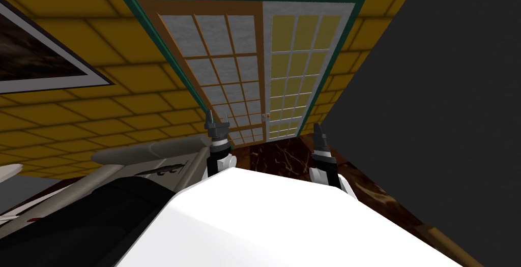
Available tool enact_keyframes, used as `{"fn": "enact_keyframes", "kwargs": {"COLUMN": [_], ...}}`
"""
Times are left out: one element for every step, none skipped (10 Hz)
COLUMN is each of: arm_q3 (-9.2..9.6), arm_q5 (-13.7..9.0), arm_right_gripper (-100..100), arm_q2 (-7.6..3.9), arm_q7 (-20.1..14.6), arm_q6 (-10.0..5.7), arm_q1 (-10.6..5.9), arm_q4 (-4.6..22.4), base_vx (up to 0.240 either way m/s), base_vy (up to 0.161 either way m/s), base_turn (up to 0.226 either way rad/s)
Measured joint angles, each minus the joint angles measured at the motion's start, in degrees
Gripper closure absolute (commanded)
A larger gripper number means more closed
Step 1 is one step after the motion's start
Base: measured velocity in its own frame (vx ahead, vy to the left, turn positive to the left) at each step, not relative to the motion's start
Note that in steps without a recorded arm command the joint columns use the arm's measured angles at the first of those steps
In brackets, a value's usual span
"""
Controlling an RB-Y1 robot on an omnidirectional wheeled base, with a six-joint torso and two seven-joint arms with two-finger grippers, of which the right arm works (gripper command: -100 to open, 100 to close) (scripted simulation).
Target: Pull the door open
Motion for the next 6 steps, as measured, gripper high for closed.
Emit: {"fn": "enact_keyframes", "kwargs": {"arm_q3": [-0.57, -0.96, -1.19, -1.61, -2.0, -2.17], "arm_q5": [0.5, 1.1, 1.4, 1.8, 2.3, 3.0], "arm_right_gripper": [-100, -100, -100, -100, -100, -100], "arm_q2": [-0.38, -0.53, -0.6, -0.74, -0.87, -0.79], "arm_q7": [1.4, 2.9, 3.7, 4.7, 6.0, 7.6], "arm_q6": [-0.27, -0.64, -0.95, -1.39, -2.29, -2.56], "arm_q1": [-0.53, -0.78, -1.16, -1.84, -1.92, -2.1], "arm_q4": [1.5, 2.9, 4.1, 6.0, 7.9, 9.1], "base_vx": [0.112, 0.075, 0.057, 0.082, 0.102, 0.121], "base_vy": [0.038, 0.034, 0.036, 0.032, 0.065, 0.048], "base_turn": [0.079, 0.019, 0.041, 0.093, 0.096, 0.067]}}
